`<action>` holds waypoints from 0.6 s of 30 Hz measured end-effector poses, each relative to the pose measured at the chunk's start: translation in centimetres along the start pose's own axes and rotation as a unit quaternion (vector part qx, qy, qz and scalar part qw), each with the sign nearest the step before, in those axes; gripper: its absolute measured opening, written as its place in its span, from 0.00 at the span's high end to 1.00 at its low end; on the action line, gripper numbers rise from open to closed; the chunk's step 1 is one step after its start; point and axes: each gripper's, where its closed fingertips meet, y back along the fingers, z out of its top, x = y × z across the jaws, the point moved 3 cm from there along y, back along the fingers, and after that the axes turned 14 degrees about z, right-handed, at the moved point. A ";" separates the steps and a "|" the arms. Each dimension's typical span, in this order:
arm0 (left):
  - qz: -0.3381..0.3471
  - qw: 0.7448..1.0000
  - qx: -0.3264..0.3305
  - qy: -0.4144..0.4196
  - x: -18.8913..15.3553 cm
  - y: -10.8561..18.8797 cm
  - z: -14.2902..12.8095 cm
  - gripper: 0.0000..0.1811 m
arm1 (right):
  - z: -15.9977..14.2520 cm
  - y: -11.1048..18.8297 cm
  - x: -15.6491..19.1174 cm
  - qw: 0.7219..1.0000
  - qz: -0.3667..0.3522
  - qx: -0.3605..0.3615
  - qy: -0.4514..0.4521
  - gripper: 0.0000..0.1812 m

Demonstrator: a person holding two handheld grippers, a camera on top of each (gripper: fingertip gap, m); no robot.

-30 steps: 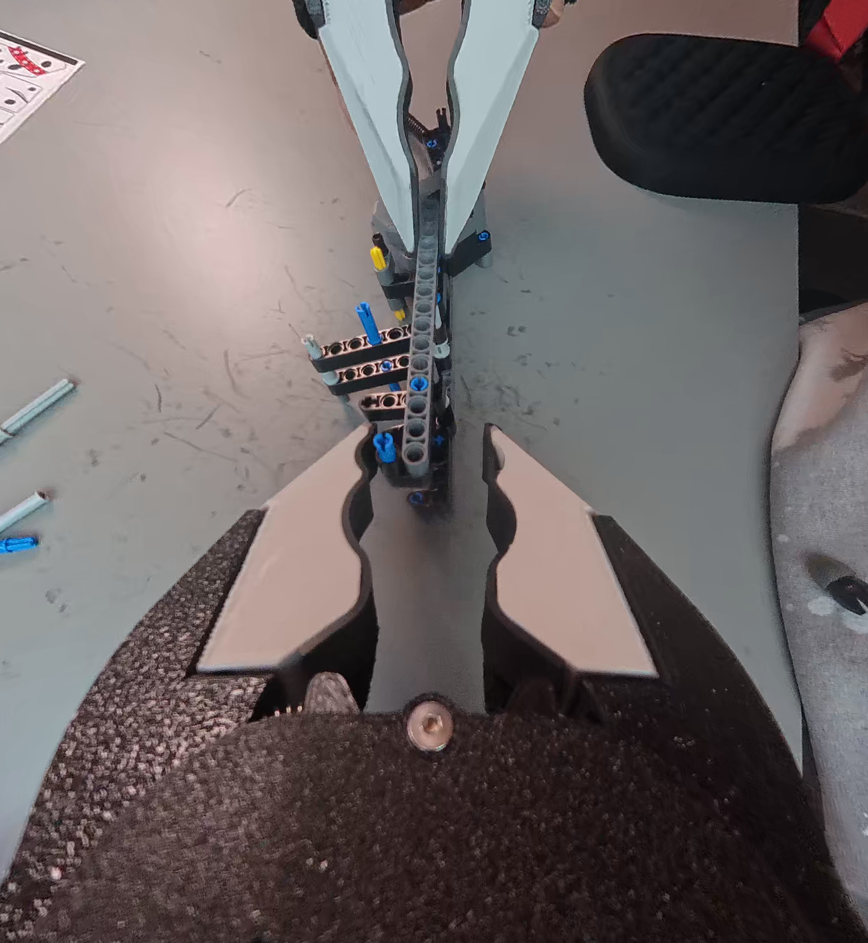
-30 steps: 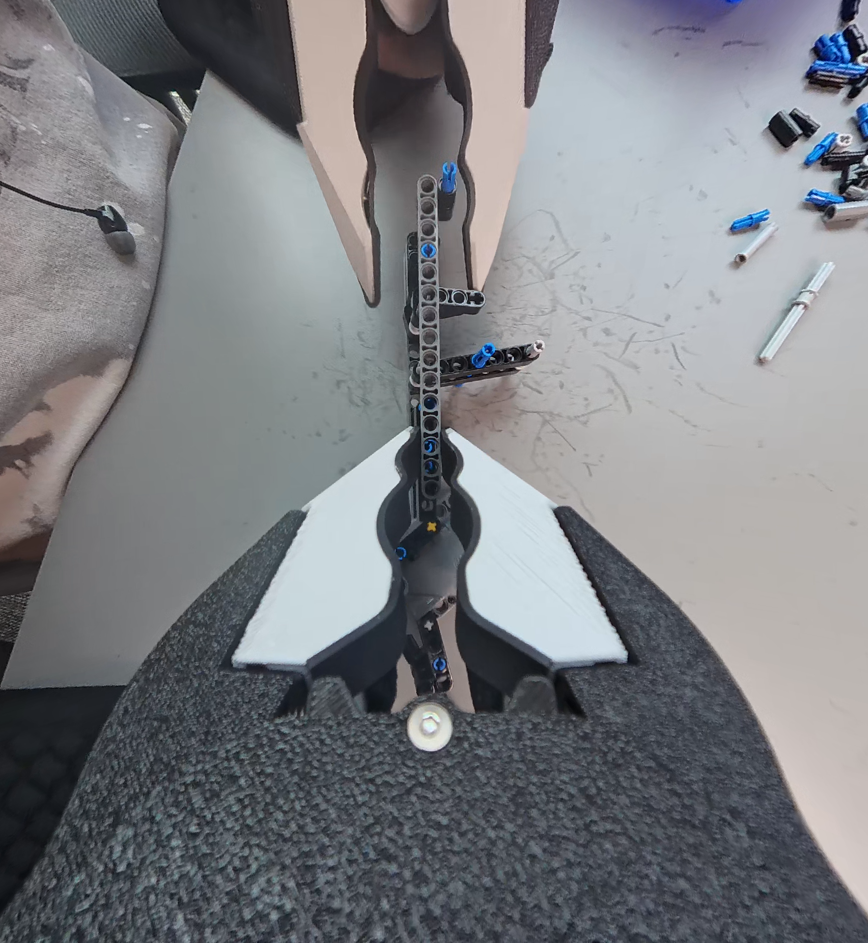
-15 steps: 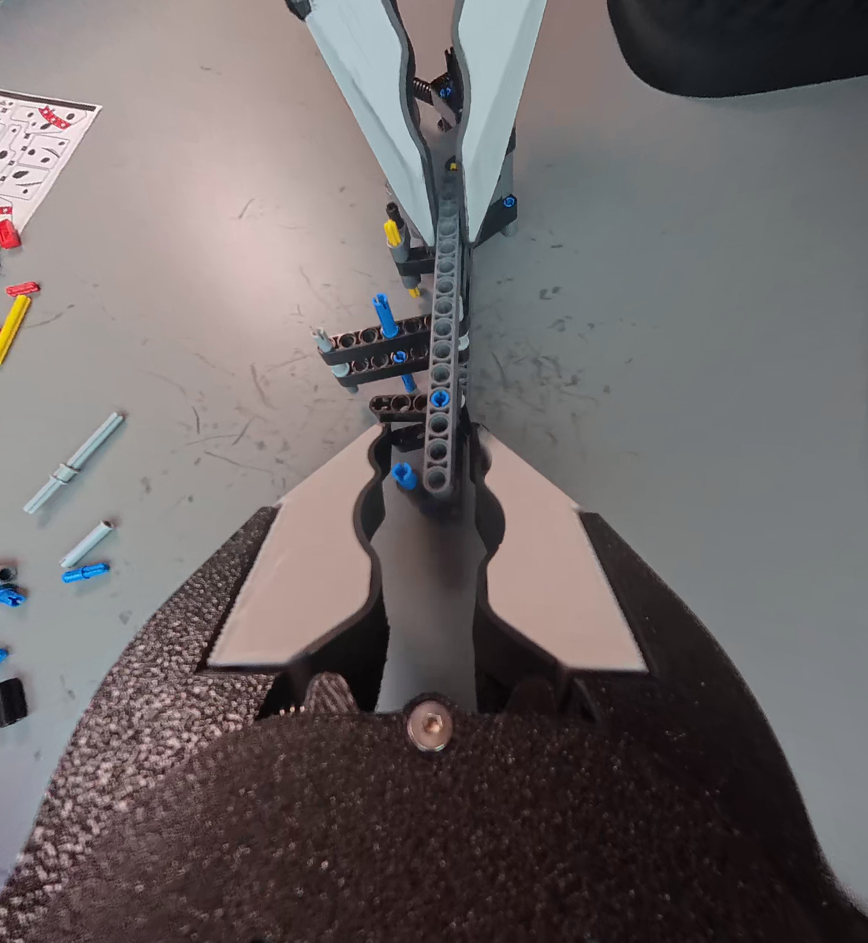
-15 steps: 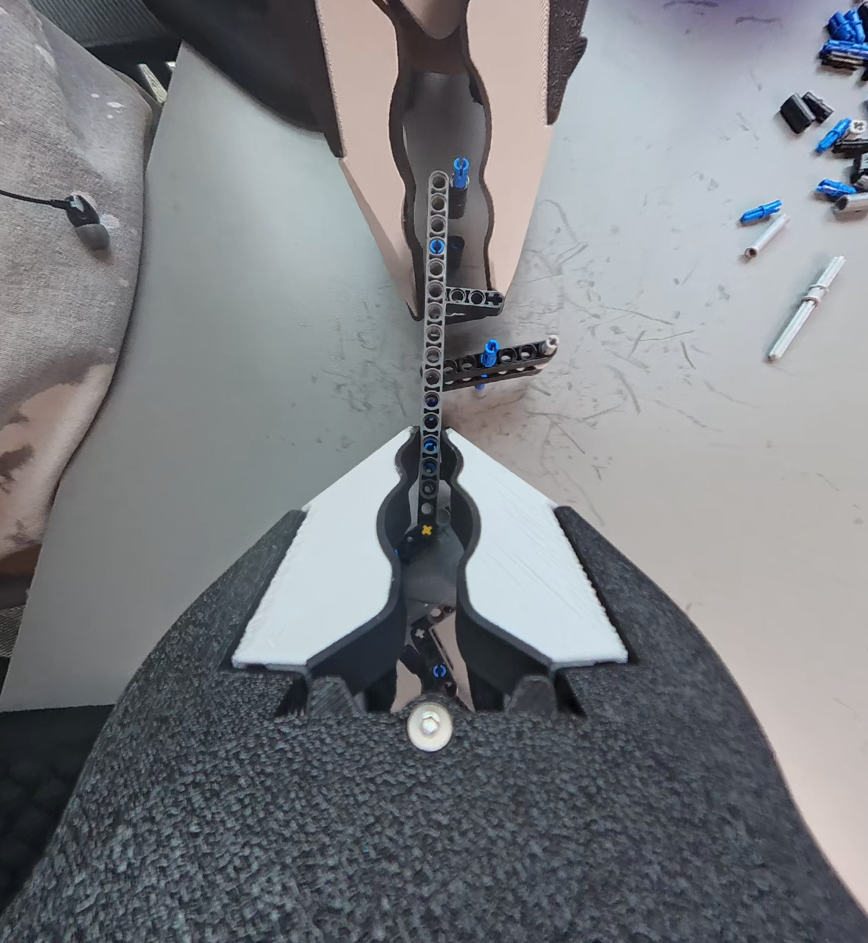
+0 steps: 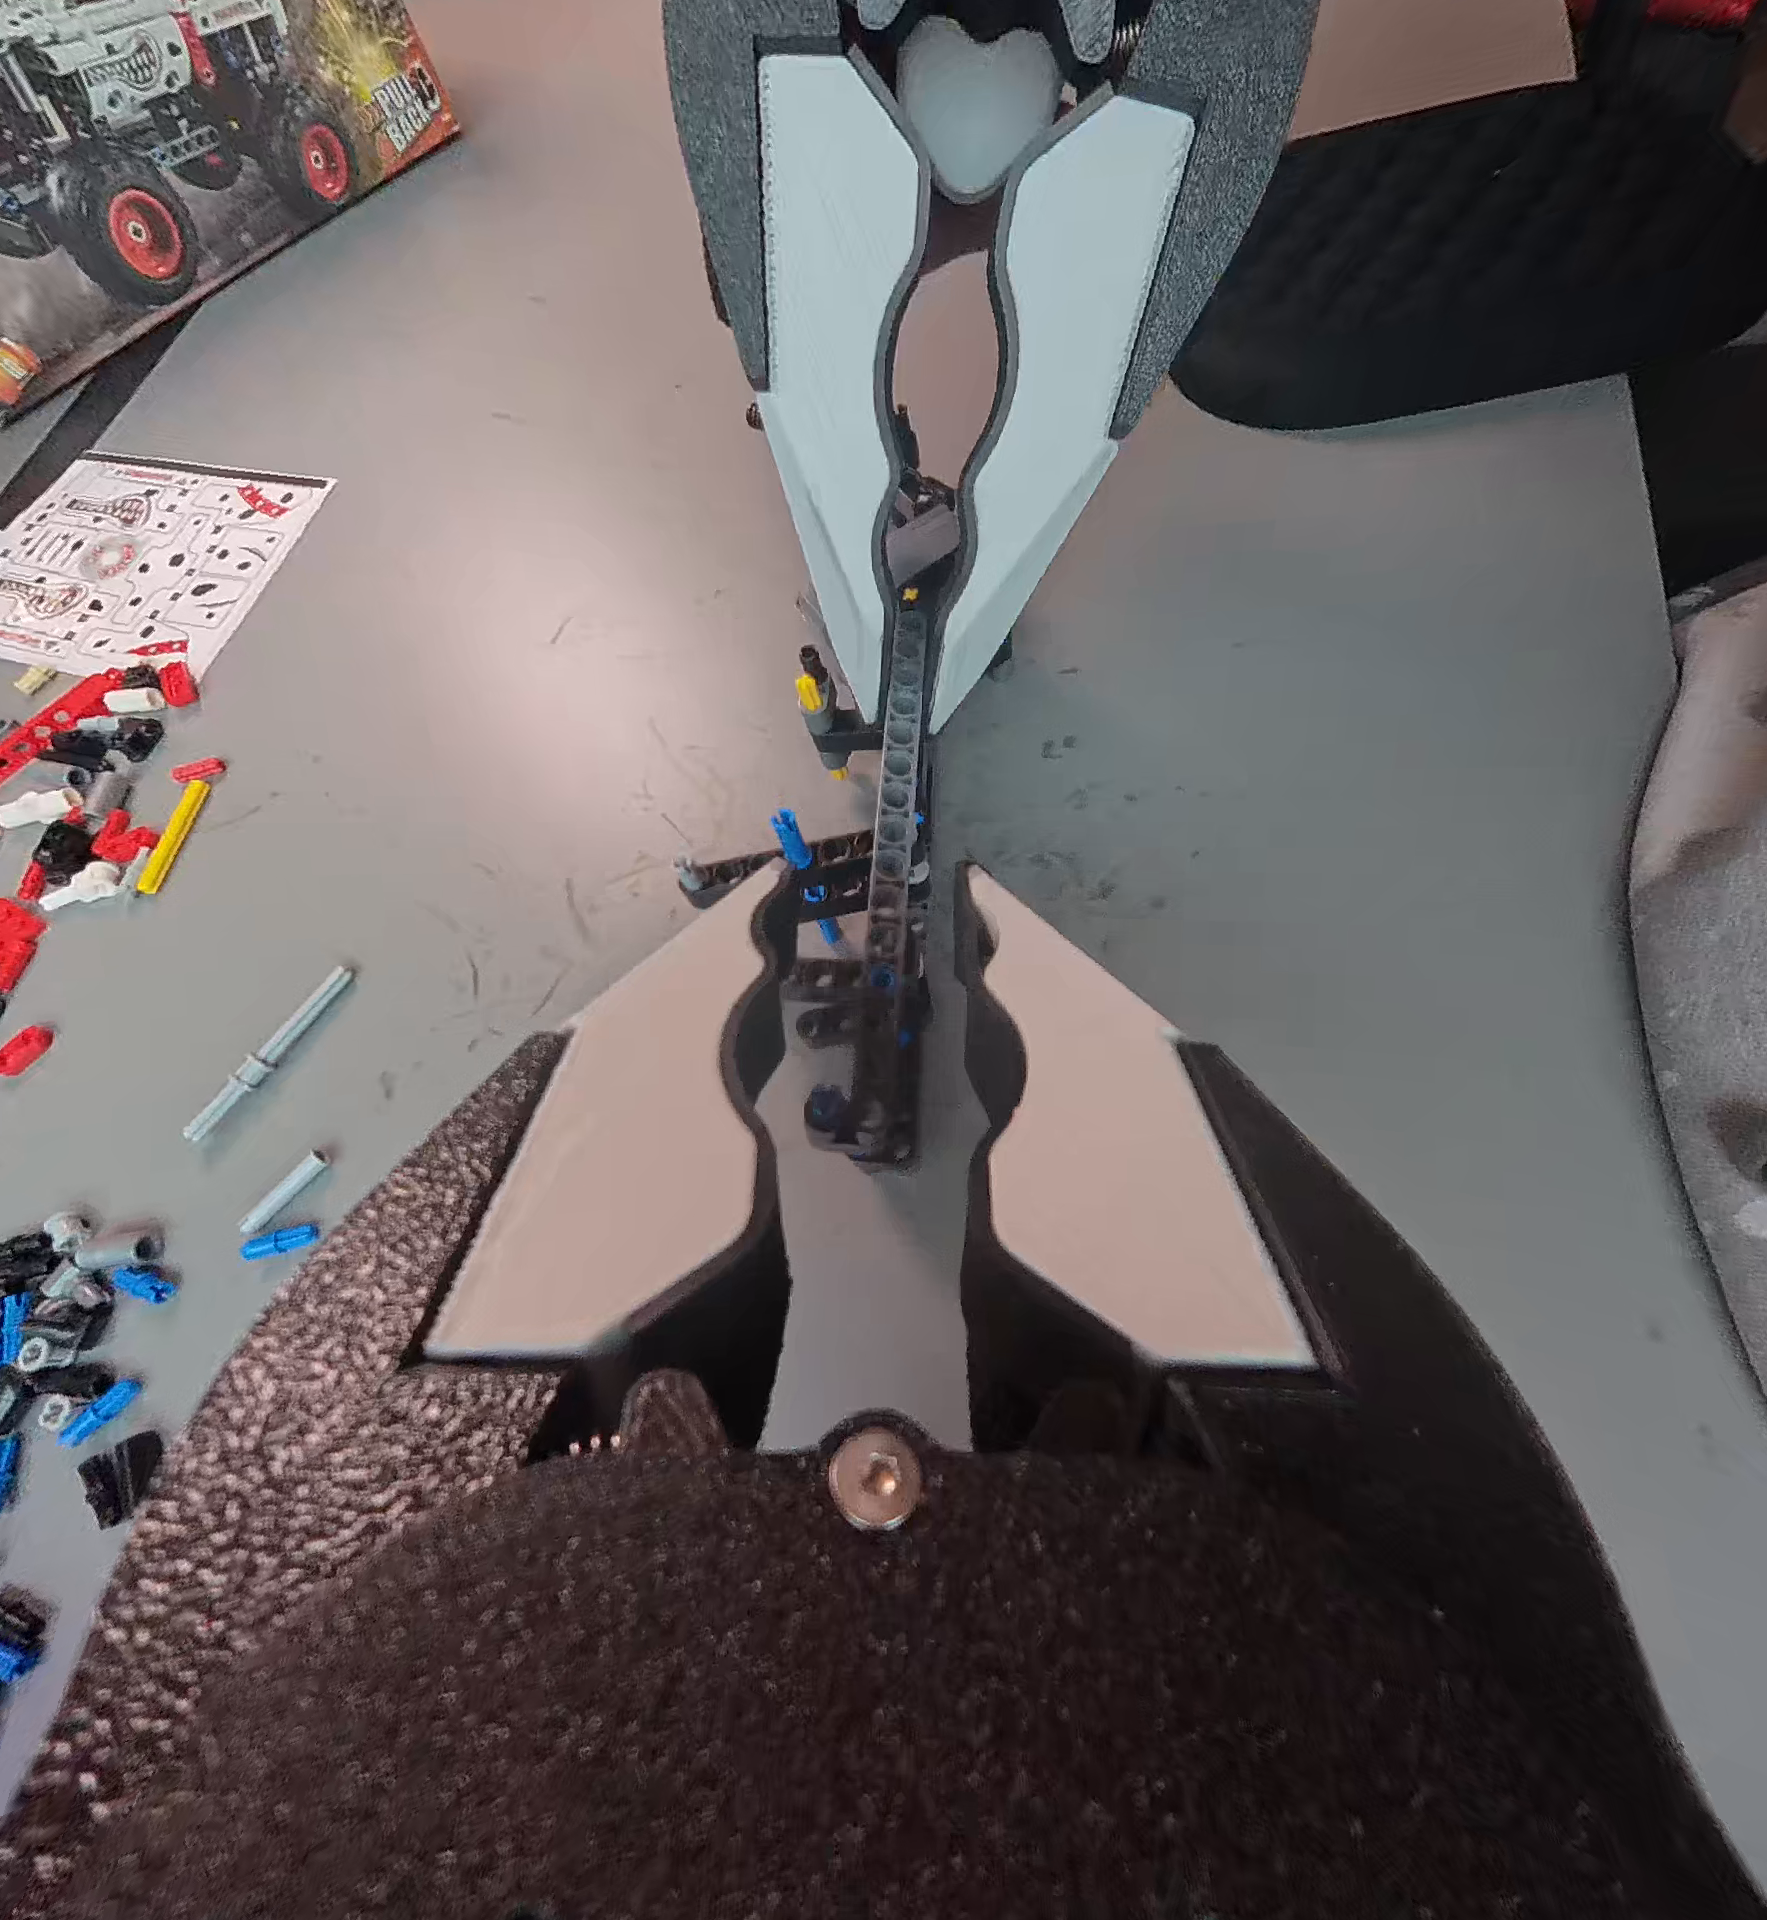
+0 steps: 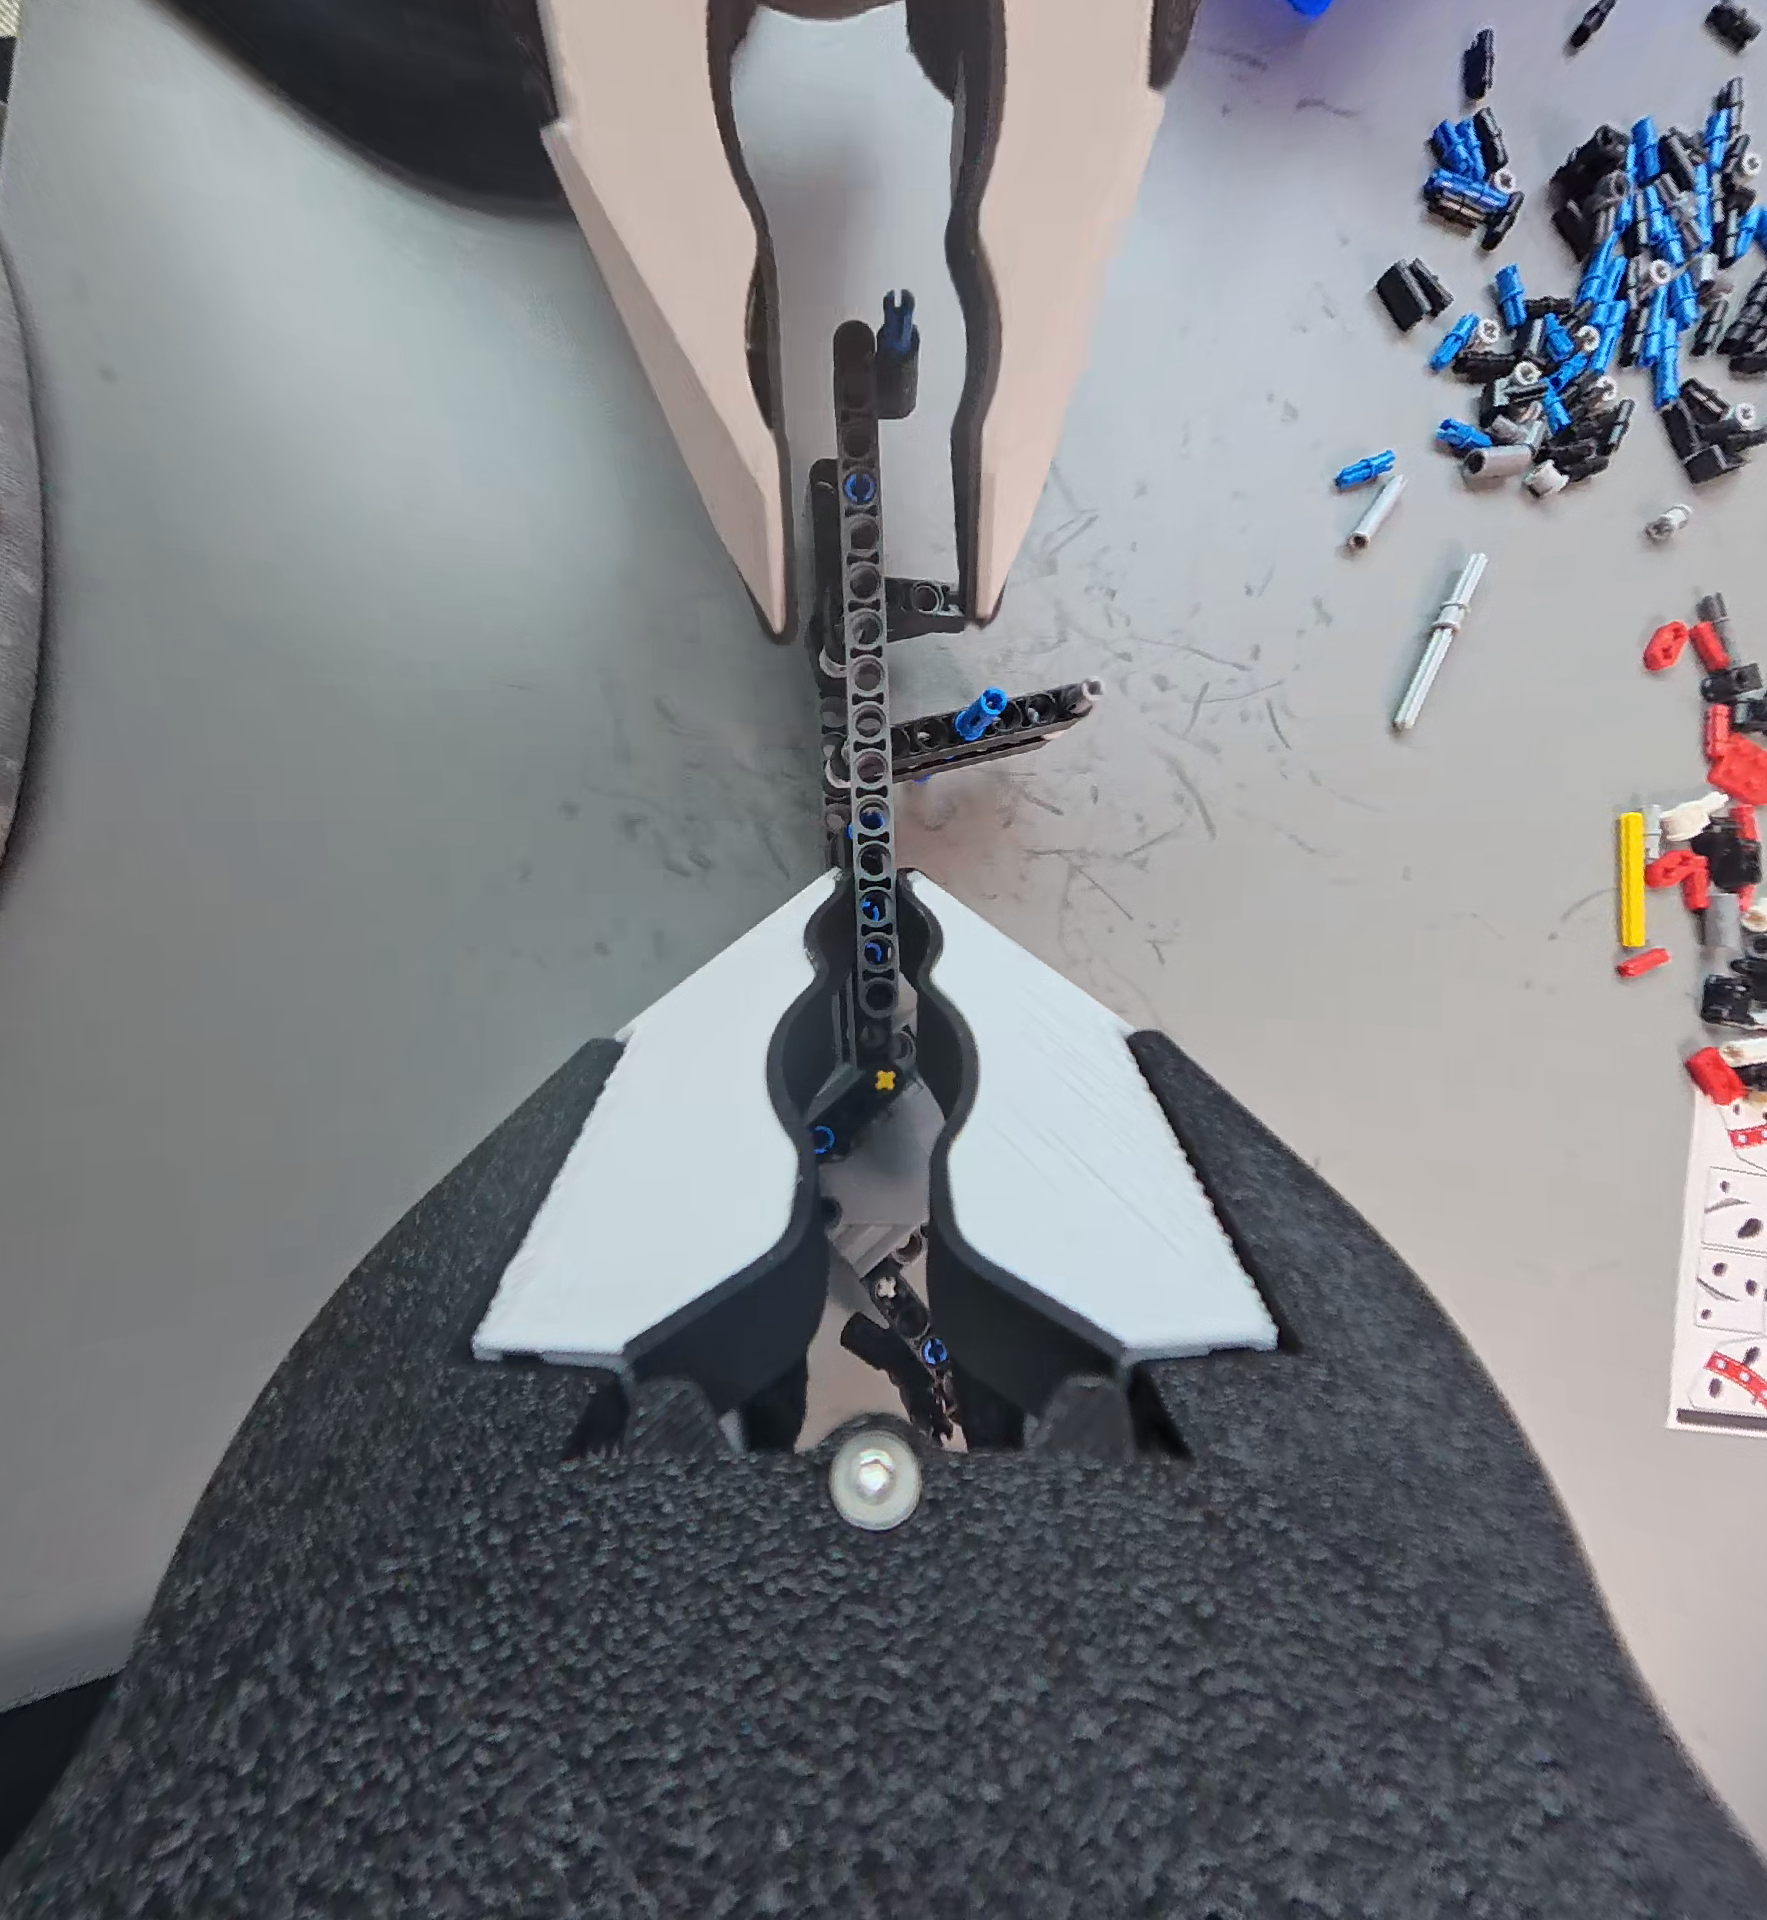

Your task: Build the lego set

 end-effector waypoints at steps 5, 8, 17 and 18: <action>-0.009 0.999 0.030 -0.019 -0.8 -1.9 0.2 0.89 | 0.2 -0.2 0.1 1.000 0.010 -0.013 -0.001 0.96; -0.022 0.999 0.032 -0.011 -1.1 -2.3 0.2 0.94 | 0.3 -0.2 0.0 1.000 0.016 -0.016 0.001 0.96; -0.053 0.998 0.032 0.018 -1.2 -2.2 0.0 0.95 | -0.1 1.0 0.5 0.997 0.044 -0.057 0.004 0.92; -0.057 0.998 0.032 0.020 -1.2 -2.2 0.0 0.95 | -0.2 1.2 0.3 0.998 0.040 -0.057 0.004 0.92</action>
